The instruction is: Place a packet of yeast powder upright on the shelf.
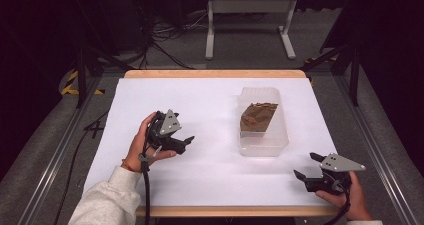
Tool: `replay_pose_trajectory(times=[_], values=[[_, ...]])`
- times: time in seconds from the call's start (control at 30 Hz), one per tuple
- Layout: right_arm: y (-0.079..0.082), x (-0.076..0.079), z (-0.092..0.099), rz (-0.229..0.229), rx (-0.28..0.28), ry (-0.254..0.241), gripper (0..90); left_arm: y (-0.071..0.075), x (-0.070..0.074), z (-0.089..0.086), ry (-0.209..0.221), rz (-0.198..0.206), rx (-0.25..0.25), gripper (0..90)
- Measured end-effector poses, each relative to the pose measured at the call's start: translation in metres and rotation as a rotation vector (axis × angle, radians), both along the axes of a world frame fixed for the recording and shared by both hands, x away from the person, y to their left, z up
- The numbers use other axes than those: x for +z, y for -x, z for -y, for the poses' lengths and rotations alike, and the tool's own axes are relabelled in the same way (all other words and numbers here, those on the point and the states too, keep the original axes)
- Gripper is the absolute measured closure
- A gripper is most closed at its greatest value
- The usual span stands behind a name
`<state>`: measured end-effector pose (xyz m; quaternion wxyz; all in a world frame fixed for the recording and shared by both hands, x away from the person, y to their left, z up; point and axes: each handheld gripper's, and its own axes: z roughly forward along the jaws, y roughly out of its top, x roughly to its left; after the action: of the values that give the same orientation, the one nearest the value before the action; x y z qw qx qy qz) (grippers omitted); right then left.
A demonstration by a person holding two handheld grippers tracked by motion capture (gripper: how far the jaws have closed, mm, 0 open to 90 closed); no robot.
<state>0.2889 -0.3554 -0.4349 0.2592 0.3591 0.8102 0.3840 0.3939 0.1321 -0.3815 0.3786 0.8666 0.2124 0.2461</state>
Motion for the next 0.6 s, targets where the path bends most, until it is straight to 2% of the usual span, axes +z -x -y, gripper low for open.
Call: replay_pose_trajectory(times=[0.1, 0.17, 0.23, 0.43, 0.6], values=[[0.000, 0.000, 0.000, -0.001, 0.001, 0.001, 18.5, 0.004, -0.004, -0.007, -0.021, 0.010, 0.007, 10.9], [0.000, 0.000, 0.000, -0.001, 0.001, 0.000, 18.5, 0.008, -0.006, -0.013, -0.017, 0.025, 0.012, 10.5], [0.000, 0.000, 0.000, -0.003, 0.001, 0.000, 18.5, 0.010, -0.009, -0.018, -0.006, 0.015, 0.018, 10.5], [0.000, 0.000, -0.001, 0.002, -0.002, 0.009, 18.6, 0.019, -0.019, -0.030, -0.028, 0.014, 0.036, 9.9], [0.001, 0.002, 0.000, 0.014, -0.007, 0.009, 18.9, 0.027, -0.028, -0.046, 0.001, 0.013, 0.043, 10.0]])
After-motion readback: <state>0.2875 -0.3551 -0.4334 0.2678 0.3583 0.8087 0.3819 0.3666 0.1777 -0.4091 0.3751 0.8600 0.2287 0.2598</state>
